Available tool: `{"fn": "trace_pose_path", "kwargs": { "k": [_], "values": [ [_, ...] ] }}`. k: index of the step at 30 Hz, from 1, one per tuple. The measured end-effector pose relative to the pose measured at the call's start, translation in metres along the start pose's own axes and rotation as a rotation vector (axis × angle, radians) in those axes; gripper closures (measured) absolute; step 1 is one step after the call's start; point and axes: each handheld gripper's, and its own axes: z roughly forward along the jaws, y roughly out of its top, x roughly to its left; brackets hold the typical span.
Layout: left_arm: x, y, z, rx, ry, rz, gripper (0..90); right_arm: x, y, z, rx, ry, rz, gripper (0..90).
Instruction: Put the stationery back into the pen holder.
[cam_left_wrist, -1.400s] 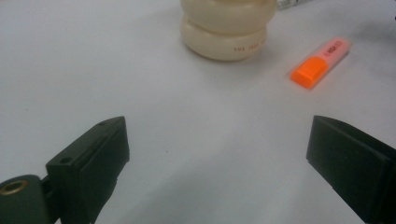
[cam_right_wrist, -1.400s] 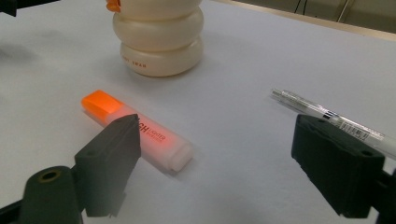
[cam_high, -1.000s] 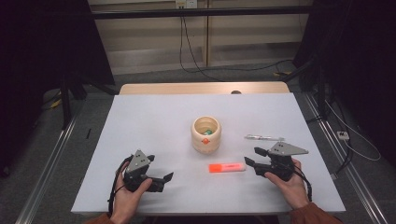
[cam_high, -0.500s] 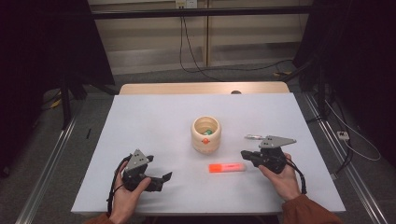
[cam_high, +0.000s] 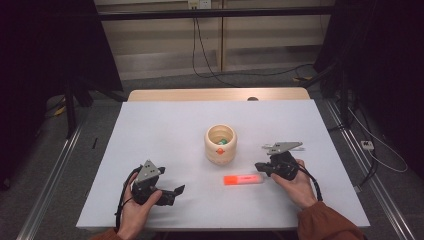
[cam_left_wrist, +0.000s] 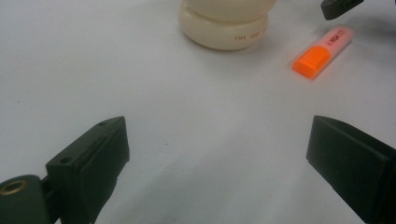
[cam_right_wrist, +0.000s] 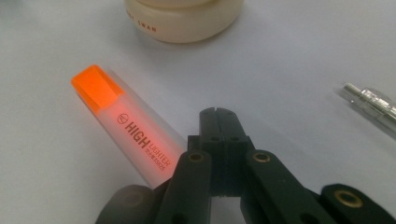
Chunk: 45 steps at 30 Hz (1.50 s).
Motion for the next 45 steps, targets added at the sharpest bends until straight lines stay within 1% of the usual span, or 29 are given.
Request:
{"fn": "trace_pose_path", "kwargs": {
  "k": [1,4,8,13,15,19,21,23,26,34,37,40,45],
  "values": [
    [0.000,0.000,0.000,-0.002,0.000,0.005,5.8,0.000,0.000,0.002,0.008,-0.004,0.000,90.0],
    [0.000,0.000,-0.001,-0.015,-0.007,-0.005,5.8,-0.002,0.000,0.006,0.027,-0.015,0.007,90.0],
    [0.001,0.000,-0.001,-0.016,-0.011,-0.008,5.8,-0.004,0.000,0.010,0.060,-0.028,0.021,90.0],
    [0.001,0.001,-0.003,-0.025,-0.002,-0.007,5.8,-0.004,-0.001,0.011,0.069,-0.027,0.021,90.0],
    [0.002,0.000,-0.003,-0.027,-0.004,-0.010,5.8,-0.002,-0.001,0.010,0.077,-0.031,0.015,90.0],
    [0.003,0.000,-0.004,-0.028,-0.005,-0.018,5.8,0.003,-0.002,0.008,0.090,-0.035,-0.015,90.0],
    [0.003,0.000,-0.005,-0.028,-0.004,-0.008,5.8,0.005,-0.003,0.007,0.095,-0.037,-0.025,90.0],
    [0.003,0.000,-0.005,-0.033,-0.004,-0.012,5.8,0.006,-0.004,0.006,0.095,-0.030,-0.025,90.0],
    [0.003,0.000,-0.005,-0.031,-0.002,-0.008,5.8,0.008,-0.006,0.004,0.094,-0.028,-0.023,90.0],
    [0.003,0.000,-0.005,-0.028,-0.004,-0.015,5.9,0.016,-0.013,-0.004,0.102,-0.006,-0.045,90.0],
    [0.003,0.000,-0.005,-0.028,0.000,-0.010,5.8,0.018,-0.015,-0.006,0.104,0.003,-0.042,90.0],
    [0.003,0.000,-0.005,-0.032,-0.004,-0.008,5.8,0.020,-0.016,-0.008,0.114,0.016,-0.040,90.0],
    [0.003,0.000,-0.005,-0.033,-0.004,-0.009,5.8,0.021,-0.017,-0.009,0.117,0.021,-0.037,90.0]
  ]
}}
